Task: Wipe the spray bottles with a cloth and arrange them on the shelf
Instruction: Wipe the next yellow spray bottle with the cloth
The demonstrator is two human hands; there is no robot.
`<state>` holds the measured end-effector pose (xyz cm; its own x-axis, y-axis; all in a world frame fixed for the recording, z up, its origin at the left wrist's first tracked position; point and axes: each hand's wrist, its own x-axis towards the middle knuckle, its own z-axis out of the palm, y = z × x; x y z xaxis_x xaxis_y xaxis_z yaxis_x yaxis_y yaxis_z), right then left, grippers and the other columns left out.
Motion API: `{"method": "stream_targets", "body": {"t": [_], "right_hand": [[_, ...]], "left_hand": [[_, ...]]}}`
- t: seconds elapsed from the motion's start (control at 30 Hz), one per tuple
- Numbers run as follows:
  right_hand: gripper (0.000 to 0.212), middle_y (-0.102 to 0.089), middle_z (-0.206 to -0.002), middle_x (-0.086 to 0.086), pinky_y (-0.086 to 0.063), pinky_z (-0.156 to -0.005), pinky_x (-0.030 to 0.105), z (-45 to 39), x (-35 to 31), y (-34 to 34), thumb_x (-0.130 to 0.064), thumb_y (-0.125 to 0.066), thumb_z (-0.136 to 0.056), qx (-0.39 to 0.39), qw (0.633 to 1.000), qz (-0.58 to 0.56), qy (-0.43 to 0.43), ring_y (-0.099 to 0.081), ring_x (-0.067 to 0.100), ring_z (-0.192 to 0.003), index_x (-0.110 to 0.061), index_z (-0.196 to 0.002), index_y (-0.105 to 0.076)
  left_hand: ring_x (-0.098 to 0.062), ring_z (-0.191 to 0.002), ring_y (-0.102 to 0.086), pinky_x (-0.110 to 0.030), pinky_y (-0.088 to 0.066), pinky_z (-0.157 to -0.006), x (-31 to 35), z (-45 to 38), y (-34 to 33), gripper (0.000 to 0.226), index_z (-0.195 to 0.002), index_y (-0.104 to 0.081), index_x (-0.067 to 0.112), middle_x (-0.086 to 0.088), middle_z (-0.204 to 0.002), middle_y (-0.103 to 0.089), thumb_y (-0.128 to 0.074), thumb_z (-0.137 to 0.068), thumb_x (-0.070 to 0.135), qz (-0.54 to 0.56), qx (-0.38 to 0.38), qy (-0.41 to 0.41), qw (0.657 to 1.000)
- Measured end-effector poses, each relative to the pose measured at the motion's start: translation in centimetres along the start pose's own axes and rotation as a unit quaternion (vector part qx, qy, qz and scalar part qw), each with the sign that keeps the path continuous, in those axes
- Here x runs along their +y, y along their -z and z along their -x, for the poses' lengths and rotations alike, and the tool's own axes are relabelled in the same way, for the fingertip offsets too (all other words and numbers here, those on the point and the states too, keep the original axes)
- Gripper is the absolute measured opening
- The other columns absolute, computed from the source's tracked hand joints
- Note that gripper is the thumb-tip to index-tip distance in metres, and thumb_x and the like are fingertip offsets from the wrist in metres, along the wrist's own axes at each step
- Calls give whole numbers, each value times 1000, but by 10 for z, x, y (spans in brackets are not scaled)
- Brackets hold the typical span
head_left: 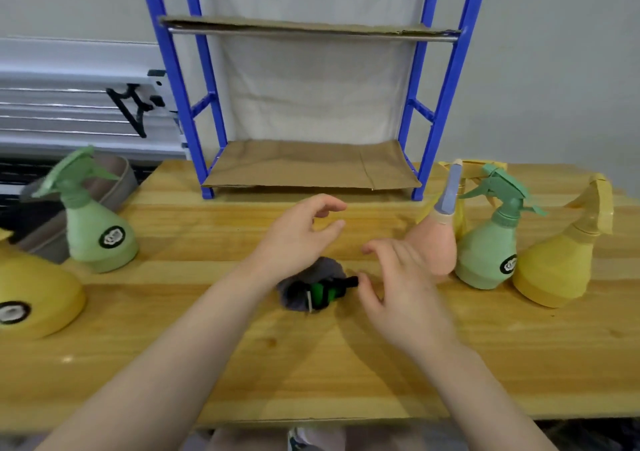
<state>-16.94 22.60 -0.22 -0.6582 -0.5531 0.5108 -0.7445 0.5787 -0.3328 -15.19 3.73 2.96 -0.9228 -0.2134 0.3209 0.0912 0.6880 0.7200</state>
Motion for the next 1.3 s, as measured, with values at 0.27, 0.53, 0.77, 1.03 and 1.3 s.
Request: {"method": "stream_targets", "body": {"t": [0.27,0.53,0.77,1.03,1.3], "right_hand": [[33,-56,-119,-4,-38,-100,28,-30,-78,-46,-25,-59,-88,-79,993,-45,82,-47,16,-117,-19,-120,-54],[32,-49,-133,-6,-31,-92,23,-73,-163,-102,-29,-56,-94,-227,950,-197,90,-41,12,-127,-25,-124,-49],[48,-54,-131,-1,-41,-102,32,-84,-224,-151,-32,-67,-88,-289,909,-281,104,-51,15,-122,-26,-130,-45],[75,-45,-148,2,-40,-103,32,-79,-259,-175,-38,-68,-88,-346,884,-293,113,-45,20,-133,-27,-149,-26],[71,-50,-142,1,-46,-100,34,-65,-255,-179,-38,-66,-88,-314,888,-318,107,-52,19,-125,-26,-148,-28]], "left_hand": [[-11,-87,-58,-23,-39,-83,-47,77,94,29,-119,-59,33,14,-108,-60,-62,-90,31,-96,146,102,979],[1,-110,-50,-17,-41,-87,-65,164,153,27,-117,-59,33,24,-112,-56,-59,-91,27,-148,267,108,946],[-8,-96,-53,-26,-43,-83,-95,212,165,22,-102,-59,34,19,-98,-57,-63,-90,15,-123,390,148,900],[-18,-139,-31,-42,-33,-112,-141,219,175,82,-152,-16,22,0,-154,-26,-67,-88,27,-29,352,308,883],[-11,-117,-53,-37,-50,-94,-154,216,175,72,-145,-26,32,4,-136,-48,-68,-86,32,-9,320,294,901]]}}
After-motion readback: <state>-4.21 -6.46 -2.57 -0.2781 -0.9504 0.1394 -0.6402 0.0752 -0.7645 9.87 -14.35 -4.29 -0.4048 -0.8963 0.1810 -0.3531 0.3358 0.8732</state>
